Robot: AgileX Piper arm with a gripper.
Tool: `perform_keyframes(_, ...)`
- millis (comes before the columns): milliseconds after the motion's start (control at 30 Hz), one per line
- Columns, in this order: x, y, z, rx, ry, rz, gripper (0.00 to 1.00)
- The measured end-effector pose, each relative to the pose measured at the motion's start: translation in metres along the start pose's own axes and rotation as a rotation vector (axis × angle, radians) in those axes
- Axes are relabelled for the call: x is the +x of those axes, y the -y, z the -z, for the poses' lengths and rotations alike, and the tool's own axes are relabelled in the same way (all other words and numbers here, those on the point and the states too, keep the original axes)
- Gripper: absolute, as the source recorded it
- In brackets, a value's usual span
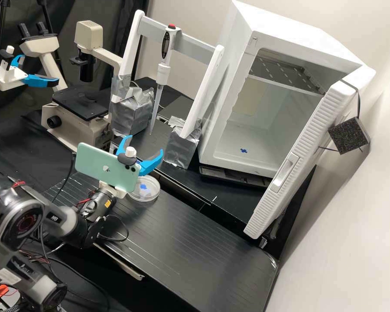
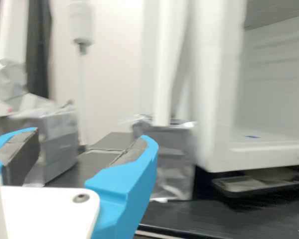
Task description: Close the bottle
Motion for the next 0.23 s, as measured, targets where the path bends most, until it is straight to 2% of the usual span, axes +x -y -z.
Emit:
perform_keyframes(100,-0.005,-0.008,-0.002,0.022,0.038,-0.075,1.00)
perform_keyframes(167,-0.007,-0.012,-0.005,0.065,0.053,-0.101,1.00)
perform_keyframes(233,-0.007,-0.014,-0.006,0.086,0.059,-0.111,1.00)
